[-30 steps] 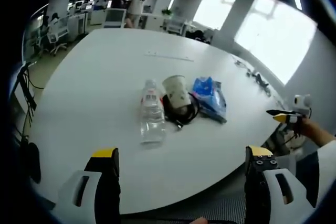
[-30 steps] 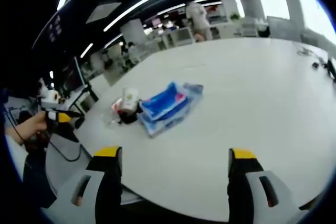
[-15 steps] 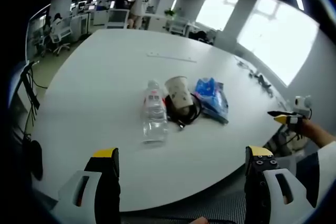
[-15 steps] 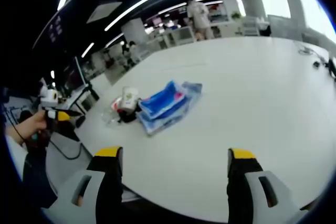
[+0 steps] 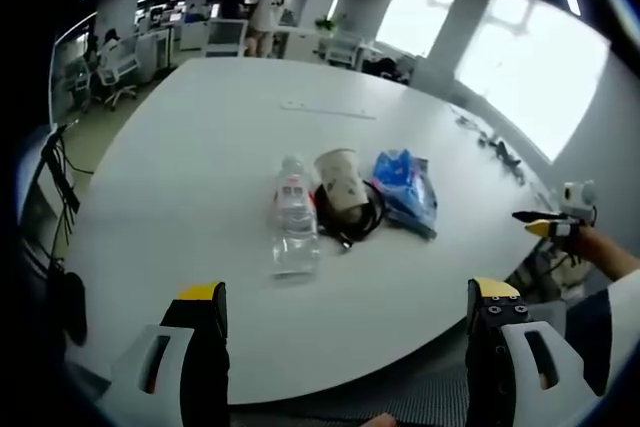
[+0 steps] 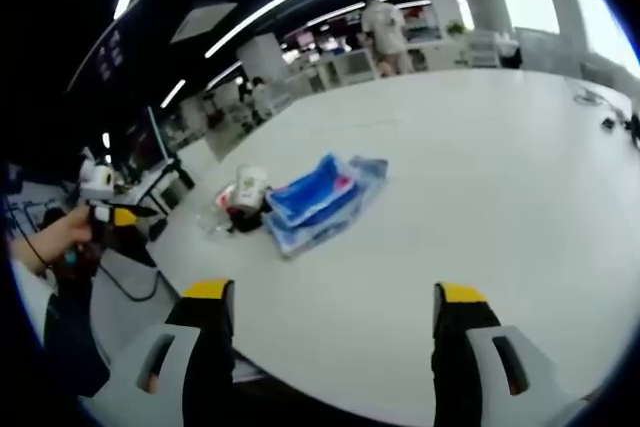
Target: Arrange the tabletop items into an orderly group along one side of the table until the central work area is clear of visible clutter.
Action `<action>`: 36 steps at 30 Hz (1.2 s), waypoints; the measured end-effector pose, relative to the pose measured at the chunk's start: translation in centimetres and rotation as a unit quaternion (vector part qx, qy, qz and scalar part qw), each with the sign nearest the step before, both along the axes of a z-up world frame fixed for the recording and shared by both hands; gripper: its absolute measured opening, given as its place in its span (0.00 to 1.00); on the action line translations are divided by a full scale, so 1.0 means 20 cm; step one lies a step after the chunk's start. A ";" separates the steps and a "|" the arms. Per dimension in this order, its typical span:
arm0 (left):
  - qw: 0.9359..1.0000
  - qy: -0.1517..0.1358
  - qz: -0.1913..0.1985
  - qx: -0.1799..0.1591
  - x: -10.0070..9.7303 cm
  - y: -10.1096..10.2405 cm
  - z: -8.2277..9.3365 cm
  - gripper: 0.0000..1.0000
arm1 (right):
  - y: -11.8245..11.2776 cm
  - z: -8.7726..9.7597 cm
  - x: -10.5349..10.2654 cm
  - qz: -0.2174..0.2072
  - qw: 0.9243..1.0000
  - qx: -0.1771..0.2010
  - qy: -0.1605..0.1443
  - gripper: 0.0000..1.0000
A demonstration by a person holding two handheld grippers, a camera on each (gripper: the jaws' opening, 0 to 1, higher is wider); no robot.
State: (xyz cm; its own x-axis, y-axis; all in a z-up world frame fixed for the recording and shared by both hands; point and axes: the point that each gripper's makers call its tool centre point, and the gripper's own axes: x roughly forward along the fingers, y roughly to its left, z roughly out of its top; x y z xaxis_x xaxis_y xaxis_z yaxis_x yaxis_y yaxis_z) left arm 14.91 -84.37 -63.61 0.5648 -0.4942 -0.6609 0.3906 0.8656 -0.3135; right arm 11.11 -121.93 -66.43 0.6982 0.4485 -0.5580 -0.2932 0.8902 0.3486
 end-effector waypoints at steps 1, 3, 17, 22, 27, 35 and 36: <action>1.000 -0.001 0.001 0.001 0.00 0.00 0.00 1.00 | 0.00 0.00 0.00 0.001 1.000 0.001 0.000 0.79; 1.000 -0.002 0.005 0.005 0.00 -0.01 0.01 1.00 | -0.01 0.00 0.00 0.006 1.000 0.003 0.001 0.79; 0.999 0.001 0.028 0.015 -0.04 0.01 0.01 1.00 | 0.01 -0.02 0.01 0.028 0.999 0.015 0.015 0.78; 1.000 0.005 0.018 0.022 0.00 0.03 0.00 0.99 | 0.05 0.02 0.06 0.020 1.000 0.018 0.005 0.78; 1.000 0.005 0.013 0.018 0.07 0.02 0.00 0.97 | 0.07 0.02 0.10 0.015 1.000 0.013 0.004 0.78; 0.999 0.024 -0.008 0.032 0.19 -0.01 -0.07 0.94 | 0.13 0.04 0.17 0.009 1.000 0.010 0.000 0.78; 0.999 0.032 -0.008 0.033 0.21 -0.02 -0.09 0.94 | 0.14 0.04 0.18 0.008 1.000 0.010 0.000 0.77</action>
State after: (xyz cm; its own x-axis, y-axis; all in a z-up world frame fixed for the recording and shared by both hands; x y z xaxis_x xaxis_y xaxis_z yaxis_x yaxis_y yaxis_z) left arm 19.03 -84.68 -65.47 0.5130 -0.4569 -0.7267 0.3865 0.8789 -0.2797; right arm 14.67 -119.17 -65.63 0.6903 0.4708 -0.5494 -0.3076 0.8782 0.3661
